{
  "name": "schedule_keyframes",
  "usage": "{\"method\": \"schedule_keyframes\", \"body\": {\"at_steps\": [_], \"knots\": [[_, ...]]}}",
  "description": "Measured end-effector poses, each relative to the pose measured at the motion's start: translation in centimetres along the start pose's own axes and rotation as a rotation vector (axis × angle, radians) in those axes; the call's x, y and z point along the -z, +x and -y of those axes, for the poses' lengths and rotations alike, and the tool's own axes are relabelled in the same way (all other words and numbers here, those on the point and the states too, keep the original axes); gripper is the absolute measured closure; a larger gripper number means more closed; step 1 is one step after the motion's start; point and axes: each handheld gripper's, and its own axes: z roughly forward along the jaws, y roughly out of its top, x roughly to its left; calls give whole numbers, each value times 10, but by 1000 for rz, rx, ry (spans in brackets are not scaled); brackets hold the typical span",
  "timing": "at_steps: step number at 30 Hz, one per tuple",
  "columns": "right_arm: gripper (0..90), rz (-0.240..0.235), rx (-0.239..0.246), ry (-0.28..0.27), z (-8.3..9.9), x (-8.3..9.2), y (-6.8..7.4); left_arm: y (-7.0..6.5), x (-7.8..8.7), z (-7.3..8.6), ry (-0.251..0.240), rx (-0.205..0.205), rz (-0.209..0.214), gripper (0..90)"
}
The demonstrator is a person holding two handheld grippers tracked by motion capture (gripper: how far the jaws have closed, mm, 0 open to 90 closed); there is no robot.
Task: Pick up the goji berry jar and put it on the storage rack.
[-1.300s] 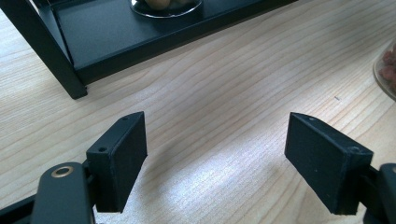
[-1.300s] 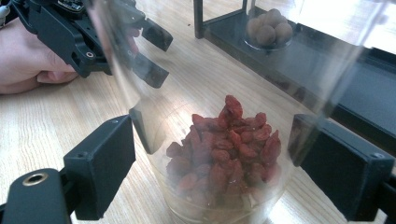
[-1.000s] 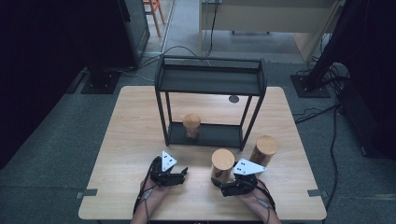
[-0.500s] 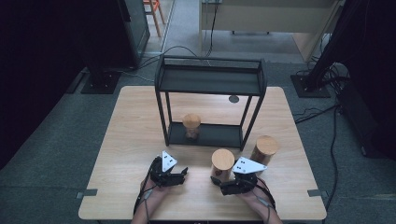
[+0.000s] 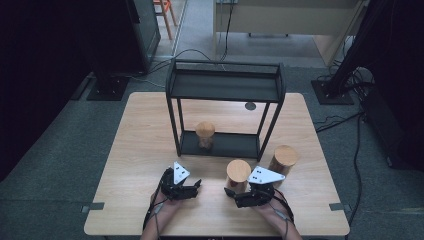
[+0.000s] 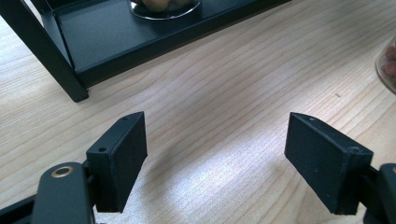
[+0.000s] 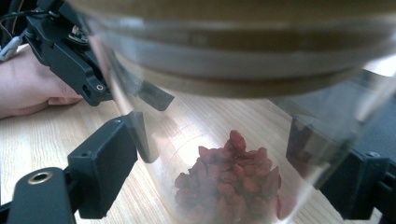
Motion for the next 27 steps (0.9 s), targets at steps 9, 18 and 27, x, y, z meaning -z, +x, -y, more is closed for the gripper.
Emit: {"method": "schedule_keyframes", "body": {"at_steps": [9,18,27], "knots": [[152,23,23,-2,-6,4,2,0,0,0,3,-2,1,215],[197,50,39,6,-10,6,5,-1,0,0,0,-10,-1,214],[250,56,43,4,-10,7,3,0,0,0,3,-11,2,214]]}}
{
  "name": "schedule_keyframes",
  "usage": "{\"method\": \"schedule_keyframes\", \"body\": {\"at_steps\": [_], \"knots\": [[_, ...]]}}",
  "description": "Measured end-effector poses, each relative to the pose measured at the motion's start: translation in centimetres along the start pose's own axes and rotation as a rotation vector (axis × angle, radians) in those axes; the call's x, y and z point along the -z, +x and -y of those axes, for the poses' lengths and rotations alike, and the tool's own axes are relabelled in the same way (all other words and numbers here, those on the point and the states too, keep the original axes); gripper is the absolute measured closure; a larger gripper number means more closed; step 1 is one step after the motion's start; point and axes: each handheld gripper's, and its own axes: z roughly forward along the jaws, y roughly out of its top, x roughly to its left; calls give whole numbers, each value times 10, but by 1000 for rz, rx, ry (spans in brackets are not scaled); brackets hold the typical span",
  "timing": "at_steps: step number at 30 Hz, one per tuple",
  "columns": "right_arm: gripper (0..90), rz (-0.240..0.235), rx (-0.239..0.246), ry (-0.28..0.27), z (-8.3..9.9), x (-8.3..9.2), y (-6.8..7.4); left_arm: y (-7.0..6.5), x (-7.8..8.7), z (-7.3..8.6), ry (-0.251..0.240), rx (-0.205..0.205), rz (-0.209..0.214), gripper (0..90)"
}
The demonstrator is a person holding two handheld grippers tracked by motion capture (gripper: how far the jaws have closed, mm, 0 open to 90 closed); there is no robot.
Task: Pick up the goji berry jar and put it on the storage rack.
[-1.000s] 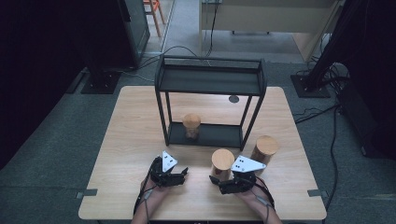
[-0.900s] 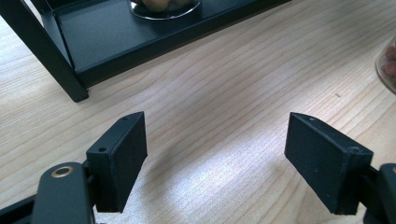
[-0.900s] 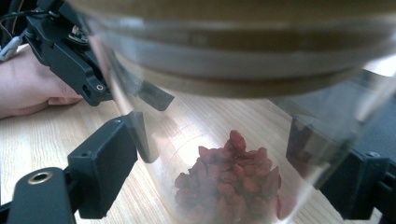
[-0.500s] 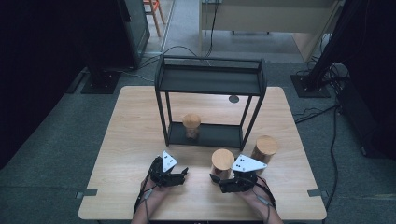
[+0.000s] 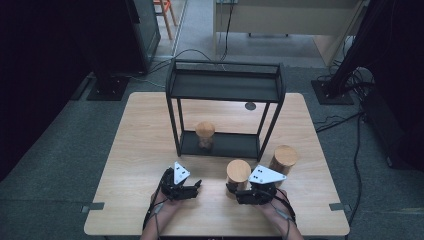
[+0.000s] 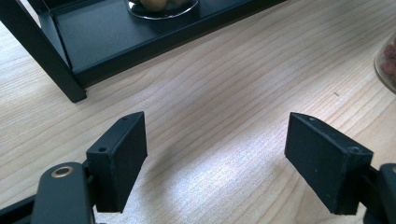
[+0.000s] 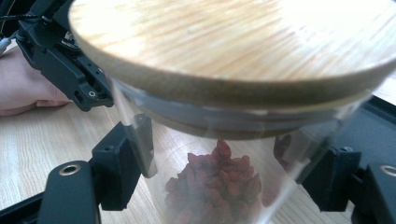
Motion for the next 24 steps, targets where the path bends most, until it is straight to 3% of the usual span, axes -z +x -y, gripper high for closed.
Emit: {"method": "schedule_keyframes", "body": {"at_steps": [11,24], "knots": [[251,6,-12,-7,0,-1,0,0,0,0,3,6,9,214],[251,15,-59,5,-3,-2,-2,2,-2,-1,29,22,13,215]]}}
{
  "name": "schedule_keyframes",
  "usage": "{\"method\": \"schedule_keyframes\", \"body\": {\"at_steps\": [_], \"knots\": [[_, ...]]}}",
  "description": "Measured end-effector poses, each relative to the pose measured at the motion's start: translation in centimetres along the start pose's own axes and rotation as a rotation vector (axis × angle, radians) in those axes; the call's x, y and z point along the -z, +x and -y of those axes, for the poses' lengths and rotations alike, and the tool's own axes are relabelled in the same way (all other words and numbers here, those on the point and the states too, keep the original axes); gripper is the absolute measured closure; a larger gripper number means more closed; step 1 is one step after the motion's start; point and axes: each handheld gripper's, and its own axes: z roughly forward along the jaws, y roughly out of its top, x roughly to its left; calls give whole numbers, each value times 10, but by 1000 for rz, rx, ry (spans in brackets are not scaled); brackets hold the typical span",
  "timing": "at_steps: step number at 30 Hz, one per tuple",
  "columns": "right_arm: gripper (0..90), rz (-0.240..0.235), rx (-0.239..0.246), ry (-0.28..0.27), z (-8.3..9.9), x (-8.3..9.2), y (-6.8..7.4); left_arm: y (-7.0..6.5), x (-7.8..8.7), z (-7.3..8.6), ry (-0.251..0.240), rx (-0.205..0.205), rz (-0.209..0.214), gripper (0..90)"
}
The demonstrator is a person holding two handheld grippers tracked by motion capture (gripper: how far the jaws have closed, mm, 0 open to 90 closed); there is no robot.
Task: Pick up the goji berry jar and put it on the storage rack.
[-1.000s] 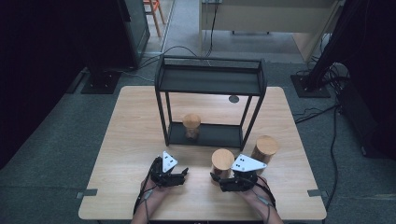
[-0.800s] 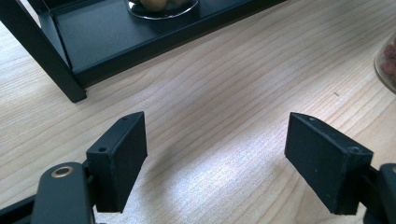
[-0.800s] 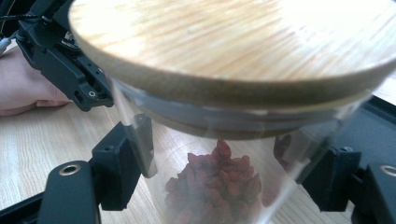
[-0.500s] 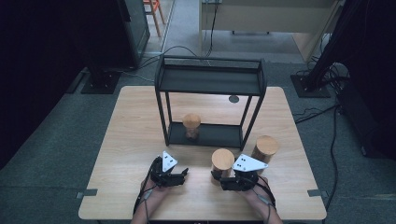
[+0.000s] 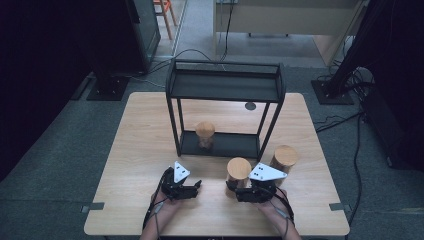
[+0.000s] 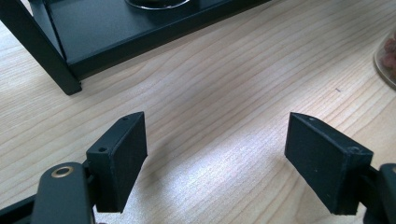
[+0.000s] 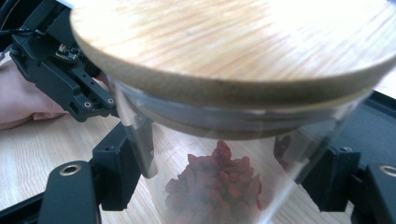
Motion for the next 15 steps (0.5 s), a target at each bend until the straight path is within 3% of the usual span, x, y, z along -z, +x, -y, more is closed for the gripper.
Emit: {"method": "schedule_keyframes", "body": {"at_steps": [8,15], "knots": [[252,20,3,10,-3,-2,1,-1,-2,-1,23,-9,-9,215],[252,24,3,10,-8,-2,2,1,-3,-1,33,13,4,214]]}}
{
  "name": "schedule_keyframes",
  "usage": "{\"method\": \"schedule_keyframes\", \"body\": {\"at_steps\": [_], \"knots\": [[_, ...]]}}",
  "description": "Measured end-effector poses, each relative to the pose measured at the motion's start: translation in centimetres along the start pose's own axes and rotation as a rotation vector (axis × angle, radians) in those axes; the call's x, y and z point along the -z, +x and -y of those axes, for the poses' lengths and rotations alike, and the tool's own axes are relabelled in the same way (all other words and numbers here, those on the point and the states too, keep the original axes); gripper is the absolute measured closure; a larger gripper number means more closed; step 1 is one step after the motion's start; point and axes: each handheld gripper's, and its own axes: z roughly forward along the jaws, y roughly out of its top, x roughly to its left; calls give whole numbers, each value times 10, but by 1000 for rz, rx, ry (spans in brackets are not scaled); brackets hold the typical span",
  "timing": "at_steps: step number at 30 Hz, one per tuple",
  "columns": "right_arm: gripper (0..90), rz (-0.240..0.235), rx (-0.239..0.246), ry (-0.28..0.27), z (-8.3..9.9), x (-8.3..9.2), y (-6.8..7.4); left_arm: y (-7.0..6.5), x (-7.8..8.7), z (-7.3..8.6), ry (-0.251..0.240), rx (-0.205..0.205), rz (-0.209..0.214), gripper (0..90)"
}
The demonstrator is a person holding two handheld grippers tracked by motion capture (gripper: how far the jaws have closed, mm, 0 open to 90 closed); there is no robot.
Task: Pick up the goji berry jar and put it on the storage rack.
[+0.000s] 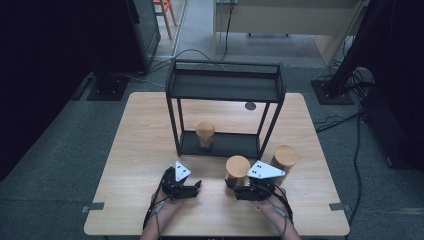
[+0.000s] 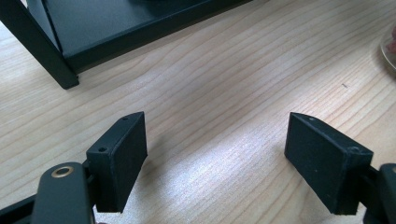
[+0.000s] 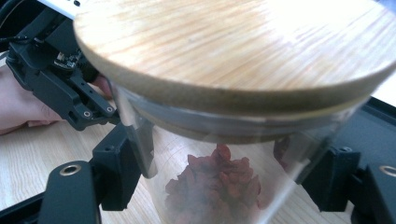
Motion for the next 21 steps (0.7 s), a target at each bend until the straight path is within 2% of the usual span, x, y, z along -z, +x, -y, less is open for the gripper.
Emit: {"method": "schedule_keyframes", "body": {"at_steps": [7,11,21], "knots": [[252,11,-5,-1,-5,-1,-2,1,0,0,5,17,11,215],[252,-5,-14,-3,-8,-2,-4,2,-1,0,4,25,15,214],[252,22,-13,6,-16,-9,-4,2,0,0,5,21,16,215]]}}
